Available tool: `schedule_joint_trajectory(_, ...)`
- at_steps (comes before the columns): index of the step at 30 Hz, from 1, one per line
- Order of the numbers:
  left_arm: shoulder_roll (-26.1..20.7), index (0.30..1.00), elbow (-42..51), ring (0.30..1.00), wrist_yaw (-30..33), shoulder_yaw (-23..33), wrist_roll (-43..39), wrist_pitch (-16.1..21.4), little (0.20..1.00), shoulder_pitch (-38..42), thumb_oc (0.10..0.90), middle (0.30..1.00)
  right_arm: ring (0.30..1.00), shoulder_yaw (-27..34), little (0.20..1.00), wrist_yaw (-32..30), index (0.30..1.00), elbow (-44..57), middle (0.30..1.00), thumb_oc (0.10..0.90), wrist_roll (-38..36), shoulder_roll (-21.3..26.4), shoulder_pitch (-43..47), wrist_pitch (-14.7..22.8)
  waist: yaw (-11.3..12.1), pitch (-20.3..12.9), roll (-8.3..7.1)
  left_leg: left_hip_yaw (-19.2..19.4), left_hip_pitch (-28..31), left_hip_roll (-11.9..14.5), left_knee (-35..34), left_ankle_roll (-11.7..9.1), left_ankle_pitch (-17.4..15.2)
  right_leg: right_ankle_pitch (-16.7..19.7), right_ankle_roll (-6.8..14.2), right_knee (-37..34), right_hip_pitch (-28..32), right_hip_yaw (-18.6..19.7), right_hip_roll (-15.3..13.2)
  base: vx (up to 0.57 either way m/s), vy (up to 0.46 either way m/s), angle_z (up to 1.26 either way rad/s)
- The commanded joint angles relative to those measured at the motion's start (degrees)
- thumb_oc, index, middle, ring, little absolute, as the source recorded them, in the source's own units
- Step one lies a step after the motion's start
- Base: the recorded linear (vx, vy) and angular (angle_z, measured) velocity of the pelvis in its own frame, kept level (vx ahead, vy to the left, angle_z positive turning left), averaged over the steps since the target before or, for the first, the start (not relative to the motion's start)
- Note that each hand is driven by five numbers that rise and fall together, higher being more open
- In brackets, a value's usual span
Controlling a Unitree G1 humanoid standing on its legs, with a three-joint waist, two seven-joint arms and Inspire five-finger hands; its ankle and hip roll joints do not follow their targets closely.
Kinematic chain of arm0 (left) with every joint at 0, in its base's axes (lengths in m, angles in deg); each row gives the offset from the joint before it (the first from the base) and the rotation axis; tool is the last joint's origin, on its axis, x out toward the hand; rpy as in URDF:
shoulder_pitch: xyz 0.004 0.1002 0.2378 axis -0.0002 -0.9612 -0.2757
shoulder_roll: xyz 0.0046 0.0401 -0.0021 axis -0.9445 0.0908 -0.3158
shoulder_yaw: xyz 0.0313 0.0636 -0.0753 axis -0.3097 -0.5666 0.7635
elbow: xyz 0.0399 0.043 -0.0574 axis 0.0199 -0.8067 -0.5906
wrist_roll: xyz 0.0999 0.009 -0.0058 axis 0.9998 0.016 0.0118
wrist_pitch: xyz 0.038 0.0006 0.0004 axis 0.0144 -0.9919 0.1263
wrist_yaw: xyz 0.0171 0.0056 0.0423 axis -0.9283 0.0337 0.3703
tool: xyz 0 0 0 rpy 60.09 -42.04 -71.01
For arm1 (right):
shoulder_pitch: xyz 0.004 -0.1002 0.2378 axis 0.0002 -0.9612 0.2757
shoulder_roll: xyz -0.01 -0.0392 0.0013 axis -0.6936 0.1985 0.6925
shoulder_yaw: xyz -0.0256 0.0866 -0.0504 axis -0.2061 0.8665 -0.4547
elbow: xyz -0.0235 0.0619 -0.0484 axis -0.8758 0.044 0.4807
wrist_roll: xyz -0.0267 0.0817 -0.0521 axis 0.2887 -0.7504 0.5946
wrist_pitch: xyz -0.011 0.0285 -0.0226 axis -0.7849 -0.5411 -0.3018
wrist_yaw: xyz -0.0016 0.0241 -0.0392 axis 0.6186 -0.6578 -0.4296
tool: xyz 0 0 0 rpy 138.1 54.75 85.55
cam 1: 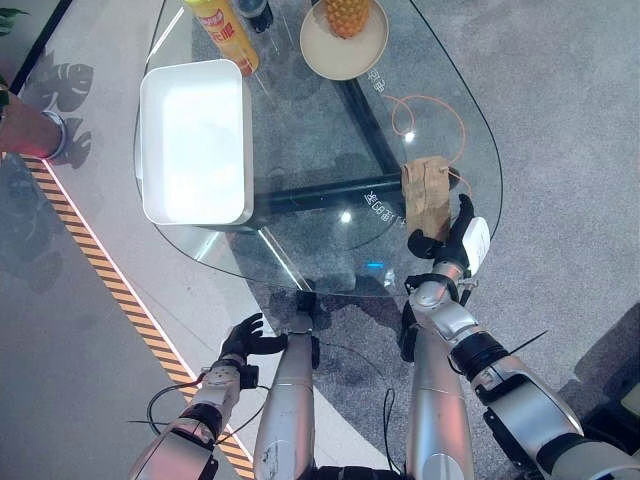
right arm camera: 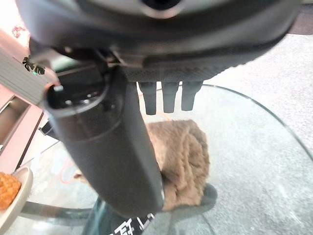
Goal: Wipe the table with a cloth and put it in the basket.
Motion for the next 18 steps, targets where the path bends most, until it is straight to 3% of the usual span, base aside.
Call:
schedule_joint_trajectory(1,1.0,0.9,-1.0,0.9,1.0,-1.2,-1.1,0.6,0.9,-0.8,0.8,0.9,0.9,-0.5,0.9,-0.5,0.9,-0.8,0.9,0.8,0.8,0.3,2.9,0.8,0.0,-1.0,0.71,7.2,-0.4,-3.6,7.4,4.9,-5.8,6.7,-1.9,-9.2,2.6,0.3,1.2,0.0,0.0,0.0)
schedule_joint_trajectory(18,1.5,0.9,-0.4,0.9,1.0,-1.9,-1.2,0.2,0.9,-0.7,0.8,0.9,0.9,-2.1,0.9,4.3,0.9,-4.6,0.9,0.8,1.8,0.3,6.3,-3.6,0.9,-1.0,1.62,7.2,0.2,-4.0,6.6,4.8,-5.4,6.7,-1.9,-9.3,2.9,0.0,0.9,0.0,0.0,0.0)
